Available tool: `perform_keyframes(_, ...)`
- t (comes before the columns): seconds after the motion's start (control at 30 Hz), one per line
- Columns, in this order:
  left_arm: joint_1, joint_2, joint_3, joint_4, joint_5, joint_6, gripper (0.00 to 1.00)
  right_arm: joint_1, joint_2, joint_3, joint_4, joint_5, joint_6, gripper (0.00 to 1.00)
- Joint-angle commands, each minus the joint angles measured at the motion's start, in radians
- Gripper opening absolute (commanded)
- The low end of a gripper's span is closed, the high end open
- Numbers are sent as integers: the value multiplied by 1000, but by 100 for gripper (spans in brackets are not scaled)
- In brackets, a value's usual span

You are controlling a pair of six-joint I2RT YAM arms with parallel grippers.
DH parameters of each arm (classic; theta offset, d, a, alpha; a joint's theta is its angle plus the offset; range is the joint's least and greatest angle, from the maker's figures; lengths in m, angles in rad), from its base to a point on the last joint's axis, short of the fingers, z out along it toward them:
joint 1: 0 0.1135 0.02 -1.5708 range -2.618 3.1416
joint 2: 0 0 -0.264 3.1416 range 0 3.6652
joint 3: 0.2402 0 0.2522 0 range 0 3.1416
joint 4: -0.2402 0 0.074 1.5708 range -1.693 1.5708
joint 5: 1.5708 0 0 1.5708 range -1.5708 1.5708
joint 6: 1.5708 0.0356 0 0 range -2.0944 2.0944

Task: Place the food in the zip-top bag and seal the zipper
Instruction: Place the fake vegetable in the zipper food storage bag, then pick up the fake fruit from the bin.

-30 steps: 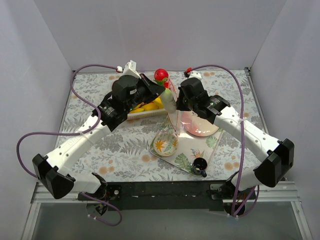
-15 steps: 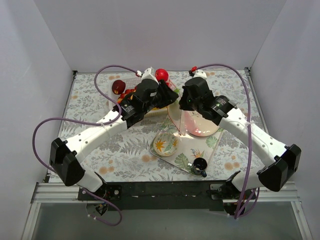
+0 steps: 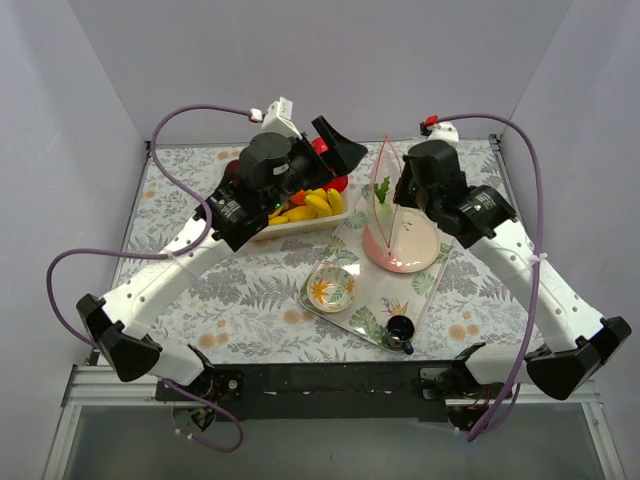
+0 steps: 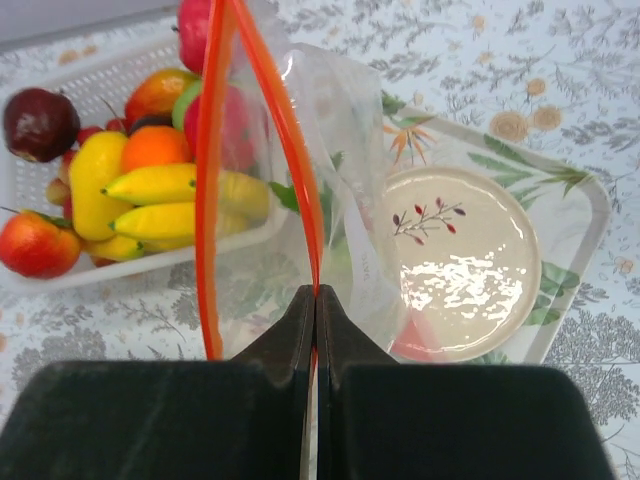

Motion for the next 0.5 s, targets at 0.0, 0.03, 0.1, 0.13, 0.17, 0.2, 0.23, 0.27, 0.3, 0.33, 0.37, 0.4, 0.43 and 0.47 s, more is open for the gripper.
perform_keyframes(0.0, 84, -54, 56, -140, -107, -34, 97, -7, -58, 131, 28, -24, -72, 1)
perform_keyframes(0.03, 110, -46, 67, -196, -135, -48, 96, -9, -43, 163, 8, 41, -82, 1)
perform_keyframes(0.1, 191, -28, 73, -244, -164, -47, 96, -29, -13, 238, -78, 129, -99, 1)
perform_keyframes(0.13, 208, -21, 72, -272, -252, -3, 96, -35, -15, 240, -67, 91, -115, 1)
perform_keyframes(0.17, 240, -14, 63, -282, -294, 23, 95, -35, -16, 237, -40, 51, -125, 1)
perform_keyframes(0.2, 265, -3, 55, -293, -324, 39, 94, -35, -13, 237, -38, 16, -140, 1)
perform_keyframes(0.23, 297, 14, 46, -293, -328, 62, 93, -35, -6, 238, -49, 4, -139, 1)
perform_keyframes(0.27, 355, 25, 23, -284, -318, 77, 91, -37, -4, 234, -58, 43, -137, 1)
perform_keyframes(0.3, 375, 37, 18, -277, -327, 95, 90, -40, -9, 221, -47, 55, -142, 1)
perform_keyframes(0.33, 388, 73, 17, -273, -342, 129, 89, -43, -13, 185, -32, 8, -149, 1)
perform_keyframes(0.37, 405, 96, 23, -283, -354, 146, 86, -41, -15, 177, -24, -25, -154, 1)
perform_keyframes(0.4, 411, 120, 53, -304, -370, 151, 85, -41, -13, 174, -42, -45, -155, 1)
perform_keyframes(0.43, 411, 144, 66, -356, -387, 149, 84, -41, -19, 159, -50, -46, -146, 1)
perform_keyframes(0.47, 411, 164, 69, -373, -397, 142, 82, -41, -45, 134, -43, -41, -146, 1)
